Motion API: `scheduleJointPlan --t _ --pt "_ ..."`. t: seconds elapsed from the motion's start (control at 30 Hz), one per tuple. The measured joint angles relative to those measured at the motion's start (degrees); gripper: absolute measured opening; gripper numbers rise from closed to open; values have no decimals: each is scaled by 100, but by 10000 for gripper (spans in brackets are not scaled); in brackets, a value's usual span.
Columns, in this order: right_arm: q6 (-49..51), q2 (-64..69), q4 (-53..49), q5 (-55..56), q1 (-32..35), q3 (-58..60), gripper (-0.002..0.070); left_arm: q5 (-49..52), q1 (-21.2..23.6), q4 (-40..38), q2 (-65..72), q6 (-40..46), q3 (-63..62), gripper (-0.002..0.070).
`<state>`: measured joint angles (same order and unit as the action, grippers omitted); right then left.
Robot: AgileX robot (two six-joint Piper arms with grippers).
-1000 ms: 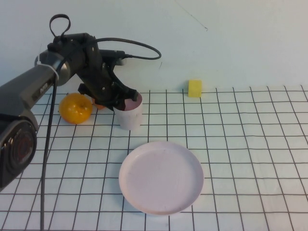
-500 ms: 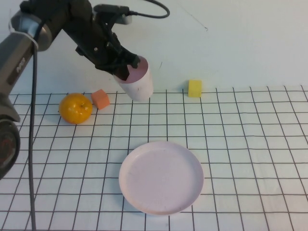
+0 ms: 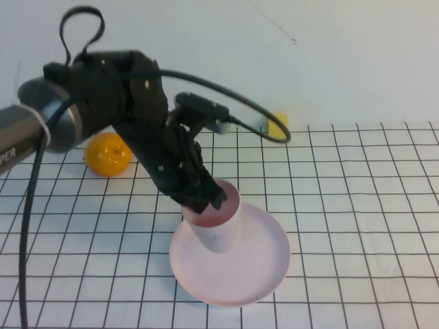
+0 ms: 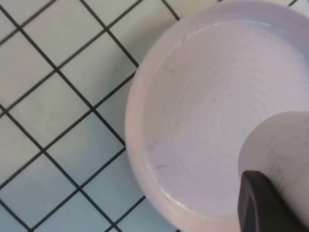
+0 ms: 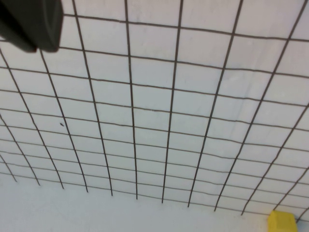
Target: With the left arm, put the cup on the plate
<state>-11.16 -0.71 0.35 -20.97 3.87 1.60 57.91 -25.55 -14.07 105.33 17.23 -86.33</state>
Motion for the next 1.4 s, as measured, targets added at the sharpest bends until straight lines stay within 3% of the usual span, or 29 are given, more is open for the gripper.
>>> scheduleJointPlan --t 0.17,0.53,0.63,0.8,0.93,1.13,1.23,1.3,1.4 --pt "0 0 0 0 0 0 -1 -1124 -213 167 1 104 798 14" --pt "0 0 0 0 0 0 -1 -1549 -237 36 517 -21 811 31" --pt "0 0 0 0 0 0 -1 -1562 -237 15 630 14 811 123" --pt "0 0 0 0 0 0 -2 -1606 -240 2 558 -85 798 412" --pt "0 0 0 0 0 0 -1 -1645 -240 189 282 -331 509 488" --pt "0 0 0 0 0 0 -2 -1456 -240 1104 -433 -895 -98 399" --pt "0 0 0 0 0 0 -2 -1149 -240 1710 -856 -1187 -312 276" --pt "0 0 0 0 0 0 -2 -997 -240 2082 -1217 -1468 -342 148" --pt "0 0 0 0 0 0 -1 -900 -240 2379 -1839 -1829 -342 44"
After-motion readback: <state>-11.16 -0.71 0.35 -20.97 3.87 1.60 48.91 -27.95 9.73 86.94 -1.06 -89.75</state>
